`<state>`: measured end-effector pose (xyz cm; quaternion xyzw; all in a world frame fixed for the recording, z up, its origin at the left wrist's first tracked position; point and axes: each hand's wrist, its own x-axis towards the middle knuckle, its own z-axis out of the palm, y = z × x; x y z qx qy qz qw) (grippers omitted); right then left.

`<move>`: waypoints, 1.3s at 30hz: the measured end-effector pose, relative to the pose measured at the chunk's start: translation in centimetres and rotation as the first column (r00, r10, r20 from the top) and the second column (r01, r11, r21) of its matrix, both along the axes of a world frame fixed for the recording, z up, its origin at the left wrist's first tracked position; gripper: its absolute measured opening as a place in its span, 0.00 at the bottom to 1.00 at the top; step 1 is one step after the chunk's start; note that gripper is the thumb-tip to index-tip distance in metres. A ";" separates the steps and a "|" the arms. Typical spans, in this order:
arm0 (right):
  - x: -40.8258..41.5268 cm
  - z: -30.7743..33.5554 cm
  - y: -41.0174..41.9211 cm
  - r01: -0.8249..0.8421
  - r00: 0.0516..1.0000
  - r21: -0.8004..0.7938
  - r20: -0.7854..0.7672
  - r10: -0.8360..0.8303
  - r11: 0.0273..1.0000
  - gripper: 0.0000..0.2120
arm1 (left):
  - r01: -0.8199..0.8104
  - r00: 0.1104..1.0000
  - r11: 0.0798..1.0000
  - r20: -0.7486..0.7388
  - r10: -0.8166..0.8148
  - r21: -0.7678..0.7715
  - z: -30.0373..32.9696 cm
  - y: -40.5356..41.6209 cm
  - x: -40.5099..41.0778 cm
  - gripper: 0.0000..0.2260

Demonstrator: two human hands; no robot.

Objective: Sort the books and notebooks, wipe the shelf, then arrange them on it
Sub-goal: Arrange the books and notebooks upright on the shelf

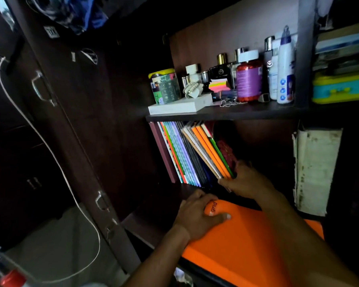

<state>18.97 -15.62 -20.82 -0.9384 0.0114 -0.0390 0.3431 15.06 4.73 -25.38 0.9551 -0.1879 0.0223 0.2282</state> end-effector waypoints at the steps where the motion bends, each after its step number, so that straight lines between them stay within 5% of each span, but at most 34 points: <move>1: -0.3 -0.1 -0.4 -0.039 0.996 -0.044 -0.085 0.035 0.998 0.41 | 0.007 1.000 1.000 0.001 -0.007 0.006 0.1 0.0 0.1 0.35; 6: -3.7 -1.1 -1.9 -0.229 0.962 -0.148 -0.185 0.200 0.962 0.55 | 0.014 1.000 0.996 -0.017 -0.015 -0.088 0.6 0.0 -0.2 0.27; 12: -6.6 -1.3 -2.1 -0.258 0.964 -0.304 -0.012 0.267 0.917 0.39 | -0.069 0.993 0.884 -0.120 0.014 -0.462 1.1 0.5 -0.7 0.23; 14: -6.8 -0.8 -1.9 -0.199 0.969 -0.286 0.083 0.231 0.937 0.37 | -0.133 0.985 0.732 -0.171 0.022 -0.668 1.5 1.0 -0.7 0.25; 18: -7.2 -0.4 -1.9 0.006 0.967 -0.210 0.251 0.048 0.978 0.34 | -0.291 0.943 0.234 -0.319 -0.092 -0.928 2.2 2.6 0.0 0.35; 23: -7.4 0.3 -1.3 0.183 0.911 -0.118 0.393 -0.123 0.976 0.30 | -0.250 0.945 0.108 -0.267 -0.189 -0.962 2.1 3.4 0.3 0.45; 26: -7.4 1.2 -1.7 0.251 0.843 0.234 0.423 -0.331 0.939 0.27 | -0.197 0.967 0.274 -0.233 -0.107 -0.941 2.1 2.4 -0.5 0.43; 29: -7.5 0.7 -1.0 0.112 0.799 0.436 0.494 -0.342 0.893 0.19 | -0.071 0.992 0.712 -0.125 -0.024 -0.699 1.8 1.5 -1.7 0.43; 31: -7.5 0.0 -0.3 0.030 0.782 0.473 0.537 -0.315 0.881 0.15 | 0.007 0.999 0.883 -0.034 -0.026 -0.469 1.2 1.2 -1.9 0.40; 34: -7.2 -0.6 0.2 -0.066 0.825 0.490 0.517 -0.229 0.869 0.16 | -0.008 0.992 0.811 0.098 0.080 -0.585 1.2 1.4 -1.9 0.28; 36: -6.9 -1.1 0.3 -0.122 0.871 0.439 0.478 -0.116 0.890 0.26 | -0.070 0.953 0.751 0.179 0.245 -0.657 1.1 1.9 -1.9 0.21; 39: -6.4 -2.1 0.4 -0.203 0.878 0.241 0.474 0.068 0.949 0.29 | -0.187 0.901 0.634 0.127 0.415 -0.751 1.1 3.0 -2.2 0.24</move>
